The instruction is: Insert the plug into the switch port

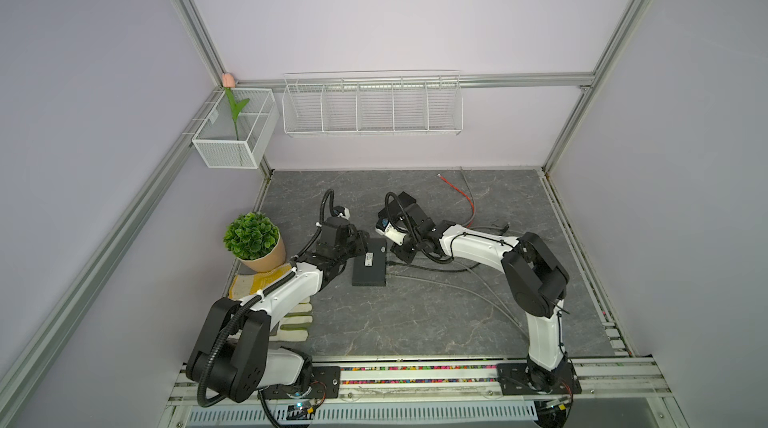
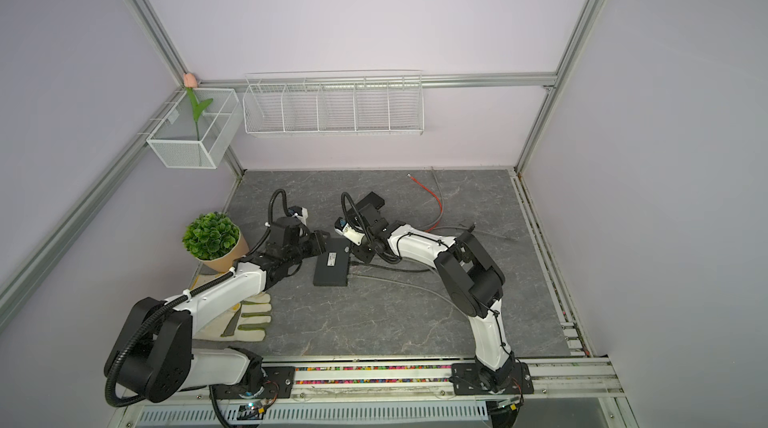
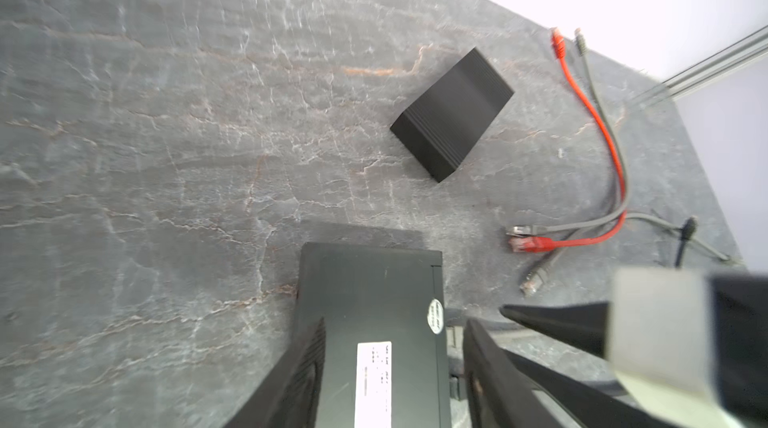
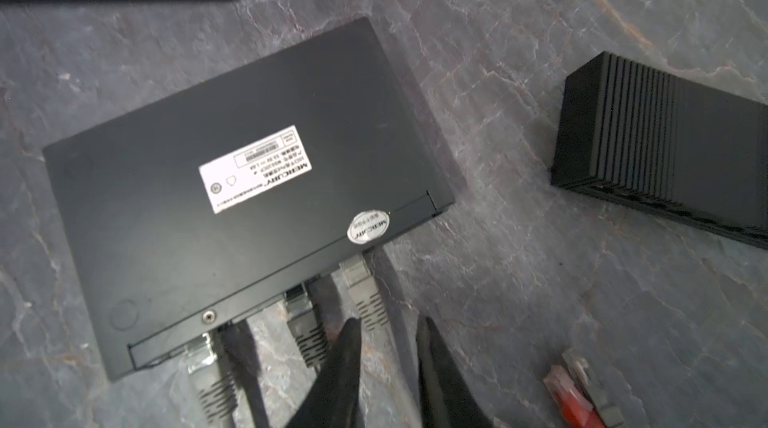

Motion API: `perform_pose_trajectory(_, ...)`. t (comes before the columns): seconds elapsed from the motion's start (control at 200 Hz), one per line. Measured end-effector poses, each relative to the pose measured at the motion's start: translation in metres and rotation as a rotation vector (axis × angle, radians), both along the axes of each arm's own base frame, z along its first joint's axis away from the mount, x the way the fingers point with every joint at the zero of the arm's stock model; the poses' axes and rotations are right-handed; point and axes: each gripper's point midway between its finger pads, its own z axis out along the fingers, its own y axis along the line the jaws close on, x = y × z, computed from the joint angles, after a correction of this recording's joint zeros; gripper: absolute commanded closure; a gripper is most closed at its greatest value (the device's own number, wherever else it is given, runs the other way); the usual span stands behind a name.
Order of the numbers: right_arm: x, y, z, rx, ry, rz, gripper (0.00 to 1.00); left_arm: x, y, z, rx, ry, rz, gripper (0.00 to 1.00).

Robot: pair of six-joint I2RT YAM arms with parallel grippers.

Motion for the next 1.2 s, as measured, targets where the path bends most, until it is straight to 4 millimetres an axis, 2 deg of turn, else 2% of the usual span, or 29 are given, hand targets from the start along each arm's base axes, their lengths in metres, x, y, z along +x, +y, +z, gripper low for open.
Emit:
perform_pose_trajectory(0.155,-0.003,-0.005,-0.002,-0.014,0.001,-0.011,0.67,-0.010,0.005,0.003,0.002,-0.003,0.004,0.45)
perform_pose_trajectory(0.285,-0.018,-0.020,-0.003,-0.046,0.006,-0.019,0.69,-0.024,0.007,-0.006,-0.011,0.017,-0.014,0.45)
perform_pose_trajectory(0.375,-0.029,-0.021,-0.001,-0.056,0.006,-0.007,0.69,-0.035,0.010,-0.014,-0.020,0.034,-0.017,0.46)
perform_pose_trajectory(0.445,-0.037,-0.015,0.000,-0.054,0.004,0.015,0.70,-0.043,0.011,-0.011,-0.031,0.032,-0.017,0.45)
perform_pose_trajectory(0.505,-0.045,-0.008,-0.002,-0.058,0.006,0.036,0.71,-0.049,0.012,-0.002,-0.049,0.008,-0.018,0.45)
perform_pose_trajectory(0.7,-0.062,0.012,-0.019,-0.089,0.020,0.089,0.73,-0.071,0.011,0.059,-0.127,-0.151,-0.043,0.45)
perform_pose_trajectory(0.8,-0.067,0.016,-0.030,-0.114,0.036,0.102,0.74,-0.080,0.015,0.078,-0.151,-0.203,-0.046,0.44)
perform_pose_trajectory(0.945,-0.065,0.023,-0.030,-0.130,0.048,0.108,0.74,-0.086,0.020,0.080,-0.150,-0.209,-0.039,0.44)
perform_pose_trajectory(1.205,-0.059,0.068,-0.029,-0.080,0.047,0.158,0.73,-0.090,0.023,0.073,-0.133,-0.181,-0.033,0.44)
